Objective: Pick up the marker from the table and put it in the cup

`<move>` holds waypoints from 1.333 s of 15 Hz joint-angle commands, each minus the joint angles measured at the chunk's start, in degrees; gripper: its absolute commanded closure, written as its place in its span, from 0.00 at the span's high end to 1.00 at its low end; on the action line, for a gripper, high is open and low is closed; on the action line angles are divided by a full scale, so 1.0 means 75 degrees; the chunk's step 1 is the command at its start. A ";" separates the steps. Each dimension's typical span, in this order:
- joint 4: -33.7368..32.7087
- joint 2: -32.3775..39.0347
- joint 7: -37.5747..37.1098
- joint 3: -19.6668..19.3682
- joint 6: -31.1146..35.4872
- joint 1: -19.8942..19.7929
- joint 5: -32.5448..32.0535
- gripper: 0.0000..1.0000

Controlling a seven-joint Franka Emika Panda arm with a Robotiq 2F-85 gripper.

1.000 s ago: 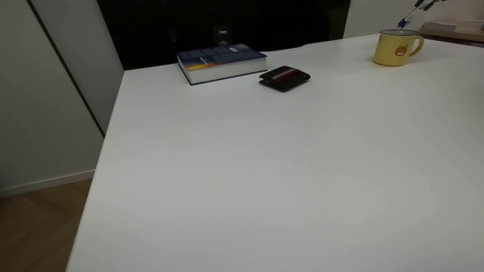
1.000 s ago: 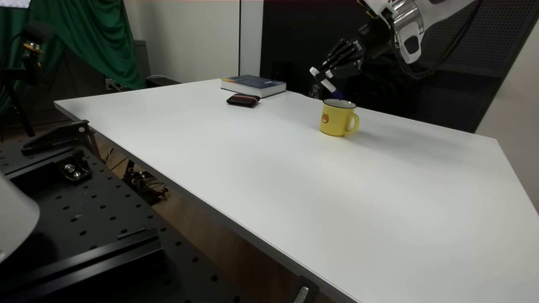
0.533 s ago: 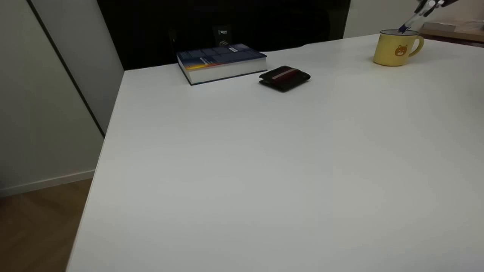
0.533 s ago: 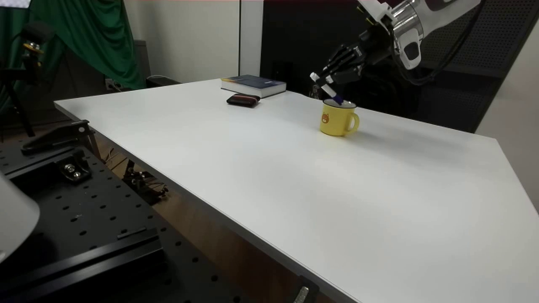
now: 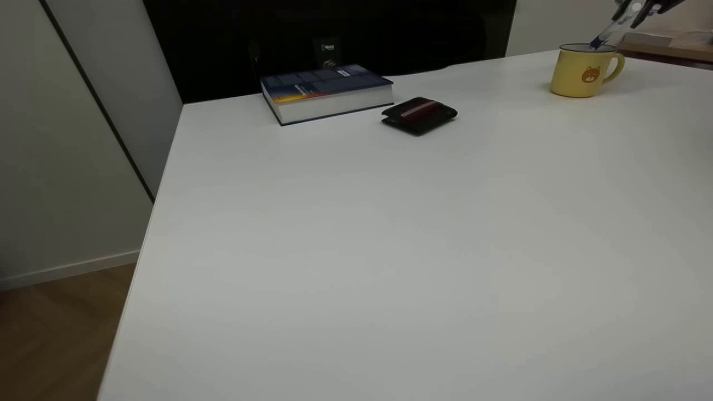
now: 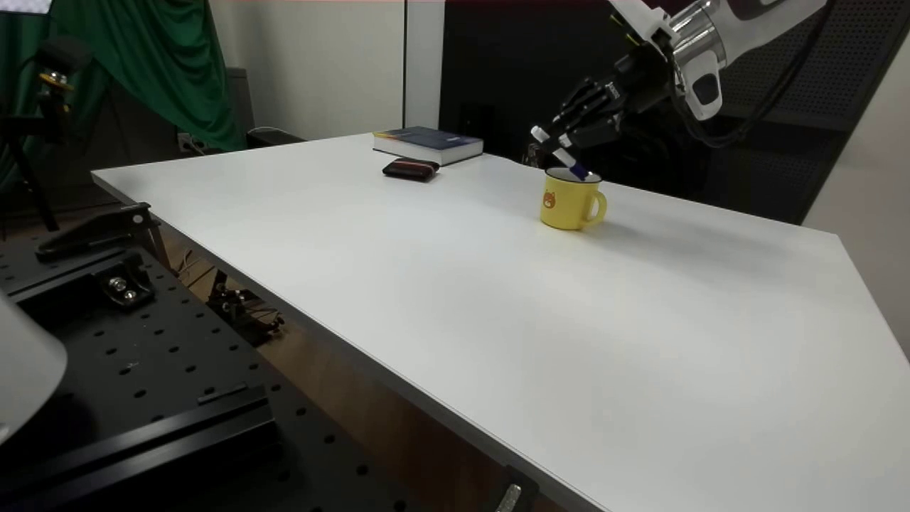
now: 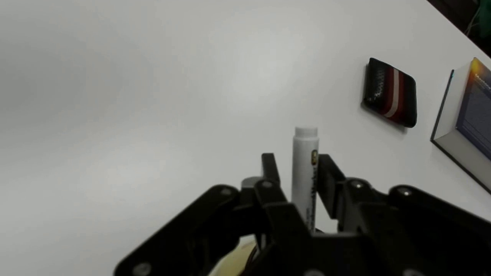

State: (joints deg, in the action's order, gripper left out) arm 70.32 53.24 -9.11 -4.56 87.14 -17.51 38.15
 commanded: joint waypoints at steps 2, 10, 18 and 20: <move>-0.0534 0.0360 -0.0221 0.0076 -0.0147 -0.0118 -0.0020 0.70; -0.0336 -0.0074 0.0380 -0.0073 -0.0050 0.0248 -0.0897 1.00; 0.0434 -0.1519 0.1424 0.0054 0.0730 0.1157 -0.3152 1.00; 0.0770 -0.1924 0.1631 0.0074 0.1326 0.1405 -0.3603 1.00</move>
State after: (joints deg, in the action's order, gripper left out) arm 70.52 44.55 0.98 -4.18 91.76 -9.18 15.68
